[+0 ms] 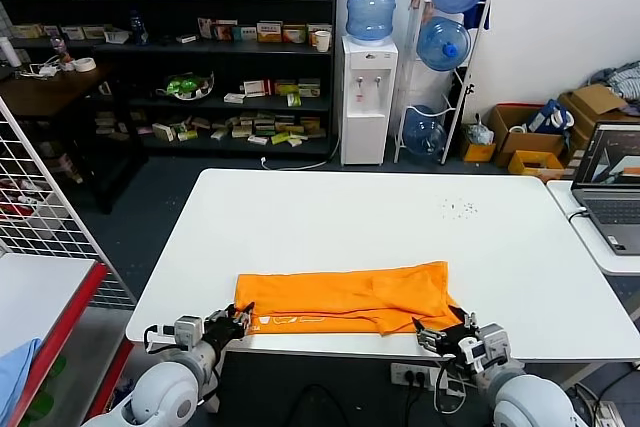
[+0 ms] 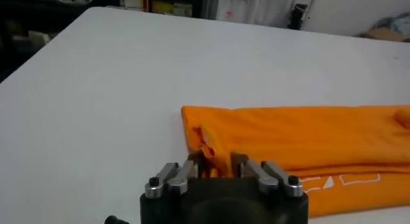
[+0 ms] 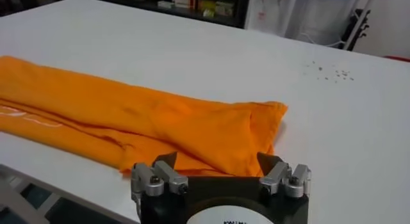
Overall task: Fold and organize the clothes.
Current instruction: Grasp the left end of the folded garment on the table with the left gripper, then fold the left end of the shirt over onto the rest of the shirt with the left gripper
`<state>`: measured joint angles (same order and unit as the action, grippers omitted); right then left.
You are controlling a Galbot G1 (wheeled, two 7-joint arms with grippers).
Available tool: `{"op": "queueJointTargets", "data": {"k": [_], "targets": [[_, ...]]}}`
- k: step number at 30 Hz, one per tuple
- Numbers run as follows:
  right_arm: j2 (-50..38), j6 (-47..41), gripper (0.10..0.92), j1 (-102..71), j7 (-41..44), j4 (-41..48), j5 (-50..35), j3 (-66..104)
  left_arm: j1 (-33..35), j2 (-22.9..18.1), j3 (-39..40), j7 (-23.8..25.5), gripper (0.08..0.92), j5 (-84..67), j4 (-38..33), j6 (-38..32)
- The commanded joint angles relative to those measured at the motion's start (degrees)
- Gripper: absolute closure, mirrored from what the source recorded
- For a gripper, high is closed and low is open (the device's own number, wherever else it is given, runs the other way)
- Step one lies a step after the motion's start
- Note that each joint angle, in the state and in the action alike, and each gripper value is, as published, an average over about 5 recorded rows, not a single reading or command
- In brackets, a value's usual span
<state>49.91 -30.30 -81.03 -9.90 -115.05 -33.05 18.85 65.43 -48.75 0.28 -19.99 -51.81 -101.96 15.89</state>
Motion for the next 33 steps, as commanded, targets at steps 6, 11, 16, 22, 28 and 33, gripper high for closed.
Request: {"op": "queueJointTargets", "data": {"k": [6, 11, 16, 22, 28, 33], "targets": [[0.30, 2.01, 0.203, 0.21, -0.35, -0.18, 1.04, 0.24, -1.06, 0.54, -1.84, -0.35, 0.825, -0.38, 0.90, 0.02], [0.75, 3.97, 0.203, 1.62, -1.04, 0.11, 1.05, 0.44, -2.19, 4.51, -5.35, -1.74, 0.872, 0.25, 2.68, 0.13], [1.16, 4.43, 0.203, 2.69, -1.33, 0.26, 1.13, 0.10, -4.45, 10.16, -9.09, -2.74, 0.872, 1.60, 7.39, 0.19], [1.70, 4.89, 0.203, 3.94, -1.24, 0.97, 1.79, -0.58, -5.23, 14.95, -11.61, -2.80, 0.872, 3.68, 6.66, -1.11], [2.60, 6.91, 0.203, 4.61, -1.29, 2.68, 4.10, -1.11, -3.60, 12.93, -8.72, -4.64, 0.872, 1.49, -5.90, 1.34], [2.99, 8.93, 0.203, 4.40, -1.57, 3.48, 5.14, -0.24, -1.29, 9.52, -4.51, -5.46, 0.872, -0.97, -11.88, 2.61]]}}
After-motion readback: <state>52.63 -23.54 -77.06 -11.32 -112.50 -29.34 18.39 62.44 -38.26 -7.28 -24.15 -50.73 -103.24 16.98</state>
